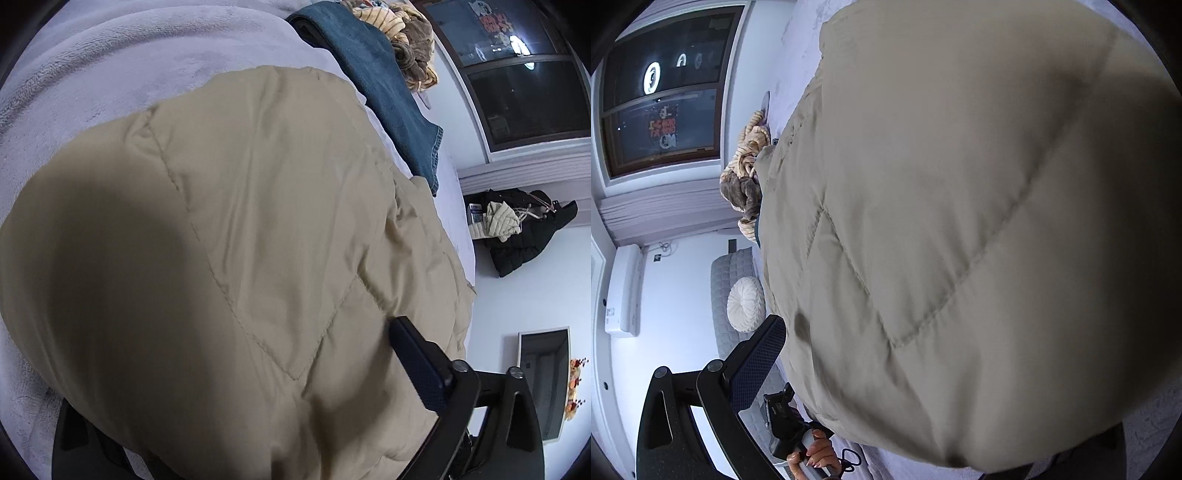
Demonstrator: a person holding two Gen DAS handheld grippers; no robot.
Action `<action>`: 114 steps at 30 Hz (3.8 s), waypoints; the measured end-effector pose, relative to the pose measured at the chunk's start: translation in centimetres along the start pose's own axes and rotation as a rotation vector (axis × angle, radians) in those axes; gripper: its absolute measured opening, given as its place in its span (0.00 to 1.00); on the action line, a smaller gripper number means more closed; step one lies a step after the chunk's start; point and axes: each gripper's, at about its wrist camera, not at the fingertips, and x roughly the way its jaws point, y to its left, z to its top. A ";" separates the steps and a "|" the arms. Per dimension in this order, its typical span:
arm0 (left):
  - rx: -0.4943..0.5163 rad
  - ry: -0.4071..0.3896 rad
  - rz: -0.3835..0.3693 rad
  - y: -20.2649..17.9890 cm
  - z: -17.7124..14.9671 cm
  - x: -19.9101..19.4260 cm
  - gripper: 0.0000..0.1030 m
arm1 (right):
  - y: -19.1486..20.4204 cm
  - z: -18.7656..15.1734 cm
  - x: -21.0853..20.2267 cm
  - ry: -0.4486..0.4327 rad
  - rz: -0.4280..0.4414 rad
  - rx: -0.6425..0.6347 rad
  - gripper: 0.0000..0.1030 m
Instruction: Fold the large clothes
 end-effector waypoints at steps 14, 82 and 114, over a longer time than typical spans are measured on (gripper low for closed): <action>0.423 -0.068 0.089 -5.8 -1.1 -4.6 0.19 | 0.9 -2.0 -1.9 -0.062 0.036 0.025 0.22; 0.750 0.081 0.382 -6.1 -7.8 -2.3 0.46 | 7.1 -11.3 -0.5 0.026 -0.596 -0.553 0.23; 0.617 0.152 0.451 -4.6 -14.0 -16.5 0.96 | 7.0 -20.7 -10.5 0.160 -0.516 -0.440 0.79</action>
